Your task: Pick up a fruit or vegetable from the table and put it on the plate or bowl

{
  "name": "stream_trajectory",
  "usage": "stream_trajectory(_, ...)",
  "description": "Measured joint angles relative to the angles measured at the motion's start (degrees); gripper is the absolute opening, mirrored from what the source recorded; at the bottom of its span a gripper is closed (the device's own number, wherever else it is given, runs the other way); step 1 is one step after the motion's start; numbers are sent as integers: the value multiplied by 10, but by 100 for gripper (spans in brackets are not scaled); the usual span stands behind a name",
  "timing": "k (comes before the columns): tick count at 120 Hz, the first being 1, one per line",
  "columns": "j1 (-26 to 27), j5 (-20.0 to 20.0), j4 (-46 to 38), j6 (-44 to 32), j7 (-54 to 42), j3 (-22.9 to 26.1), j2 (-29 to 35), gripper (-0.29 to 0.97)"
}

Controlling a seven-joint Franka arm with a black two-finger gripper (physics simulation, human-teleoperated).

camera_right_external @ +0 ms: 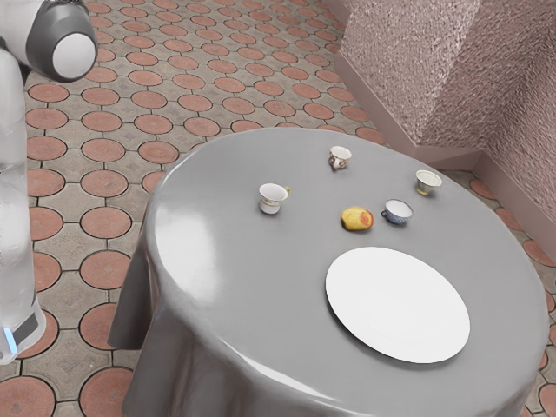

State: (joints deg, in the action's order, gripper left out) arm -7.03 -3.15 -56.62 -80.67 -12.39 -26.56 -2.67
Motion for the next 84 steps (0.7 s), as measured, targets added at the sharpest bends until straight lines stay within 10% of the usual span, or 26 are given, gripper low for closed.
stream_trajectory(53, 193, -86, -89, -33, -5, 14, -153, 66)
stream_trajectory(84, 169, -58, -180, -75, -9, 94, -136, 66)
